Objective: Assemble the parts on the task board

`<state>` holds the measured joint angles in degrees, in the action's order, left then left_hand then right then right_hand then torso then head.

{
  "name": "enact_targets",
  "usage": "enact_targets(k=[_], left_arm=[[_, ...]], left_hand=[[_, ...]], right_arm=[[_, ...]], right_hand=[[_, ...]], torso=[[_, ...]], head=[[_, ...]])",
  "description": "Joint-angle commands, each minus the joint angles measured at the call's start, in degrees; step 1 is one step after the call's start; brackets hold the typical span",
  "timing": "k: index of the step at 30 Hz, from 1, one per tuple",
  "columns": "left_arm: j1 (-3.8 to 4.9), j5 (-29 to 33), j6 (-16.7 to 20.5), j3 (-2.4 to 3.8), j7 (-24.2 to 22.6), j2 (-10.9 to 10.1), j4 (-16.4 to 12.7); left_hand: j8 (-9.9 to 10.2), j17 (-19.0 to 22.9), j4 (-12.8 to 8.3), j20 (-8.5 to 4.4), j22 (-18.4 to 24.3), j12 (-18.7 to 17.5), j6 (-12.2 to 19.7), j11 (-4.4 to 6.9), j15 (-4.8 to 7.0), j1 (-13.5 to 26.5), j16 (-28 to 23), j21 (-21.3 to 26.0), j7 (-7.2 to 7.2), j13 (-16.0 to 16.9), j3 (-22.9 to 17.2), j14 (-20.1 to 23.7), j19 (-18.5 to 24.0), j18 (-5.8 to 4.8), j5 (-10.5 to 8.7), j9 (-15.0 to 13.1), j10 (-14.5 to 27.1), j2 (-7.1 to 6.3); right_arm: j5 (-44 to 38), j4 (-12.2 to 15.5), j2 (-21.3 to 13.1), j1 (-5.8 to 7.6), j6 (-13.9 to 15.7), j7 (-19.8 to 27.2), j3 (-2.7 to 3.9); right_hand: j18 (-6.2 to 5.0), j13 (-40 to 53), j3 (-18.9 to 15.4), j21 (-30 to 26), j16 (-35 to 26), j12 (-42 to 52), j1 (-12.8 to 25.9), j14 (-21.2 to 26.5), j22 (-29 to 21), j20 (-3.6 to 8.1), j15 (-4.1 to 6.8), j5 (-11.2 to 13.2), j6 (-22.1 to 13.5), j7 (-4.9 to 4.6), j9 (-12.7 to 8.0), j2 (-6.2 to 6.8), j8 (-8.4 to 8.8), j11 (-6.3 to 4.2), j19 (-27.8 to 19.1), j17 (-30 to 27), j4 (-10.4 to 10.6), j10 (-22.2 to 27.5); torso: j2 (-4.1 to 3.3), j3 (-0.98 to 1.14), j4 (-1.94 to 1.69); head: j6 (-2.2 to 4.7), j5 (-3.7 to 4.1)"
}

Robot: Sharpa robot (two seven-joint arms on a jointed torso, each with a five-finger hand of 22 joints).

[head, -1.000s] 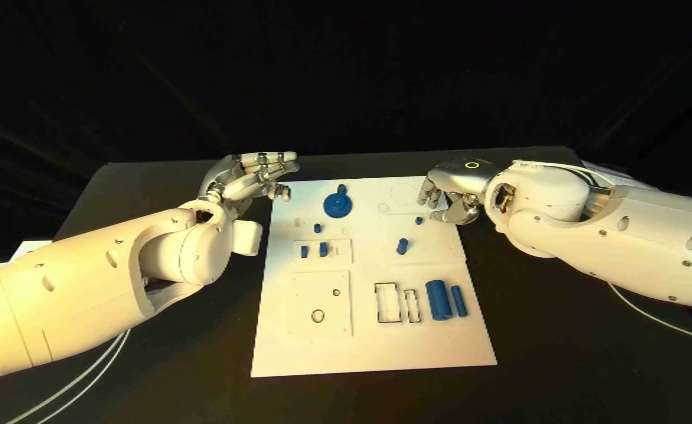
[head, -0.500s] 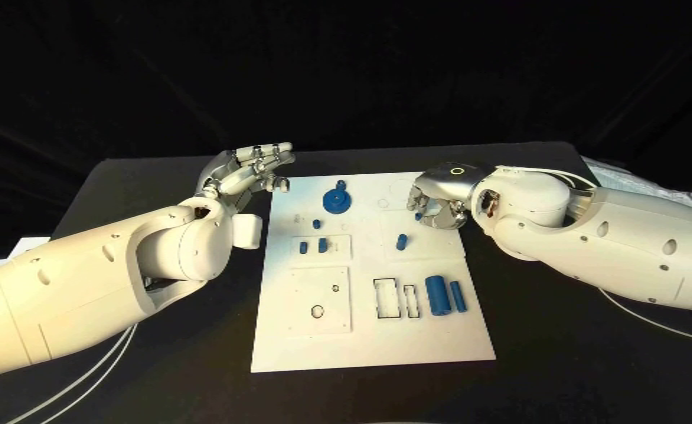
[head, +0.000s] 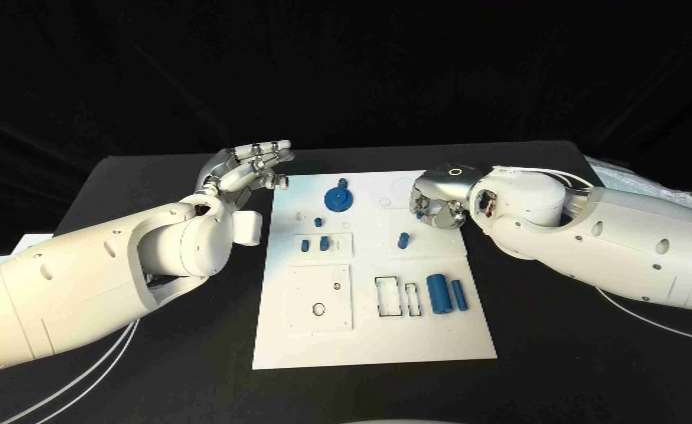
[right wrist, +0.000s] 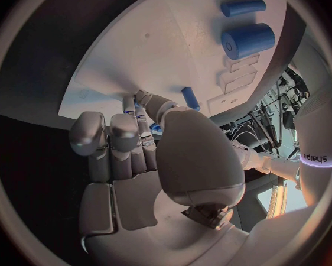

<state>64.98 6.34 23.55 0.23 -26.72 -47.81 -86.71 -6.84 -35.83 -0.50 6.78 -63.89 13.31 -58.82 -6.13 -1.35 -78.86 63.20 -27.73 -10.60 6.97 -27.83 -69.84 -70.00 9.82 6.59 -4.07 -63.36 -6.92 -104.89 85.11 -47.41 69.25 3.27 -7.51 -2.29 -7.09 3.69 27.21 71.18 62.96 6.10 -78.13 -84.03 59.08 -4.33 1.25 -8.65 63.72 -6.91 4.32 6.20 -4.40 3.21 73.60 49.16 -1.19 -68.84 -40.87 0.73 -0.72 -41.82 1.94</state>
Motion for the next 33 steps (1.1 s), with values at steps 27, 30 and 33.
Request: enact_targets(k=[27,30,33], left_arm=[[0.02,-0.89,0.62,0.04,2.19,-0.16,0.17],[0.02,-0.91,0.77,0.04,2.23,-0.27,0.13],[0.02,-0.93,0.91,0.04,2.23,-0.35,0.18]], left_hand=[[-0.85,0.69,-0.83,0.20,0.25,1.80,1.36,-0.34,-0.10,-0.83,0.39,0.54,-0.30,0.54,0.59,0.58,-0.04,0.55,0.26,0.08,2.19,0.71],[-0.93,1.09,-1.00,0.20,0.24,2.03,1.50,-0.38,-0.11,-1.00,0.23,0.56,-0.34,0.60,0.56,0.79,-0.03,0.56,0.27,0.08,2.42,0.76],[-0.98,1.18,-1.08,0.20,0.24,2.15,1.55,-0.40,-0.12,-1.07,0.21,0.57,-0.36,0.63,0.54,0.85,-0.02,0.56,0.27,0.08,2.52,0.79]], right_arm=[[2.14,-0.43,0.33,-1.04,3.55,-0.43,-0.09],[3.45,-0.42,0.04,-1.00,5.46,-1.22,-0.03],[4.17,-0.38,-0.15,-0.97,6.51,-1.72,0.01]], right_hand=[[1.90,0.11,0.85,4.96,4.98,-0.16,-0.70,-1.40,6.75,-0.04,0.47,5.00,3.83,0.17,0.47,-2.04,-0.79,-0.29,2.45,4.56,-0.04,-3.64],[1.91,0.11,1.06,5.06,5.11,-0.27,-0.96,-1.37,6.86,-0.10,0.41,5.01,3.87,0.09,0.49,-2.21,-0.75,-0.26,2.46,4.63,-0.22,-3.77],[1.93,0.11,1.11,5.15,5.19,-0.31,-0.99,-1.36,6.99,-0.13,0.37,5.08,3.92,0.04,0.50,-2.26,-0.75,-0.23,2.51,4.69,-0.24,-3.85]], torso=[[0.02,0.03,0.05],[0.09,-0.08,0.06],[0.05,-0.04,-0.04]], head=[[-0.52,-0.04],[-0.45,0.04],[-0.45,0.02]])
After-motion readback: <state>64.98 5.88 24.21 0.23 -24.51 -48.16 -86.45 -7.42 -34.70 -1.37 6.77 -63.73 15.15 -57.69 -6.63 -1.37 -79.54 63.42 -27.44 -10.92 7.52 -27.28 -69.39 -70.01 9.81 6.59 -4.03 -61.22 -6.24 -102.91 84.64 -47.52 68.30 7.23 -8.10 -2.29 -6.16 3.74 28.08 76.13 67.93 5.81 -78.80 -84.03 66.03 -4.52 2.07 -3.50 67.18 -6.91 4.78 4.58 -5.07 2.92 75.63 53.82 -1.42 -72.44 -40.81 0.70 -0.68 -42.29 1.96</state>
